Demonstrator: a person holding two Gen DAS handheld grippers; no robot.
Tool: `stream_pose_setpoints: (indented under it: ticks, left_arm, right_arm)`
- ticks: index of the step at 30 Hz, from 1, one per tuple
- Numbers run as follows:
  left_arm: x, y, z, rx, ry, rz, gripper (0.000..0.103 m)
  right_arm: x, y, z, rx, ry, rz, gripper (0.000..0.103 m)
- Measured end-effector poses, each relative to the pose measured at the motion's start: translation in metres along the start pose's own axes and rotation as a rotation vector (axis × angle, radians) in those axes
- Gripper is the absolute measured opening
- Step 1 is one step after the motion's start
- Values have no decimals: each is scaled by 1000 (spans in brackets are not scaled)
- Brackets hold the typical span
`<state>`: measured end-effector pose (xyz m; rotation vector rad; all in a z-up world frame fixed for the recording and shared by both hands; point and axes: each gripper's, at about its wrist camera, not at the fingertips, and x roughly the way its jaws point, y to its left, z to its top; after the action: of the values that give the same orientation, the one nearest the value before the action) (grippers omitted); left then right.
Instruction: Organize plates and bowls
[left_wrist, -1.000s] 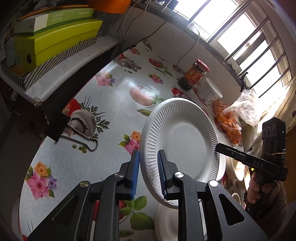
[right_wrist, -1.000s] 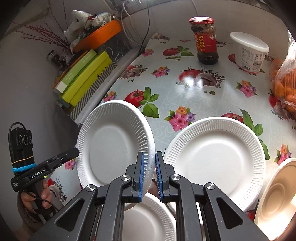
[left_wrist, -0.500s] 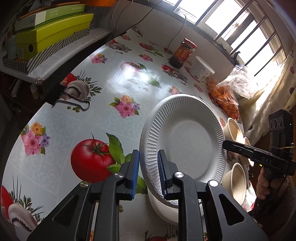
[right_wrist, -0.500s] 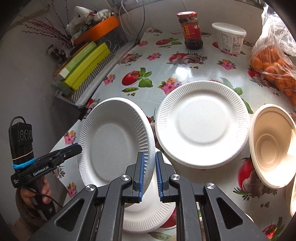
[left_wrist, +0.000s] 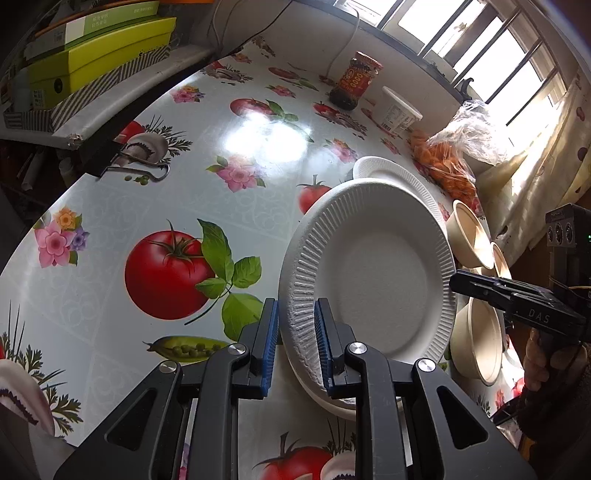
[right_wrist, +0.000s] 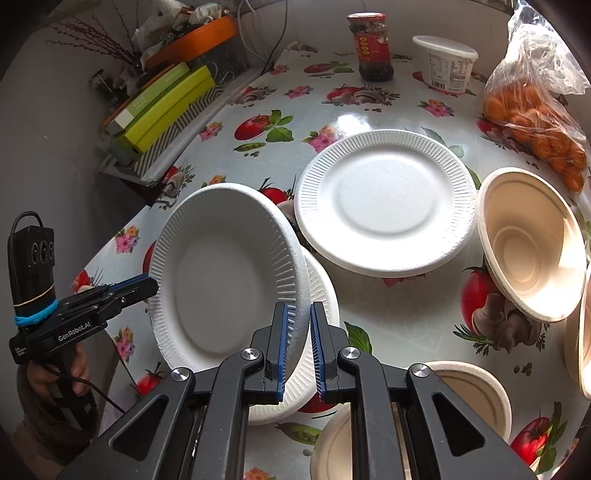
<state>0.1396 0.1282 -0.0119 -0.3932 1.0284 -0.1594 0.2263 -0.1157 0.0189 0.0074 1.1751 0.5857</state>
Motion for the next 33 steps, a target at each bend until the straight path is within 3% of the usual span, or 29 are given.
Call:
stream_pose_setpoints:
  ticks: [27, 33]
  left_arm:
    - [10, -18, -15, 100, 76, 87, 21]
    - [11, -15, -15, 90, 86, 67, 21]
  right_arm:
    - [22, 18, 0, -125, 80, -189, 14]
    - [26, 17, 1, -124, 96, -202, 14]
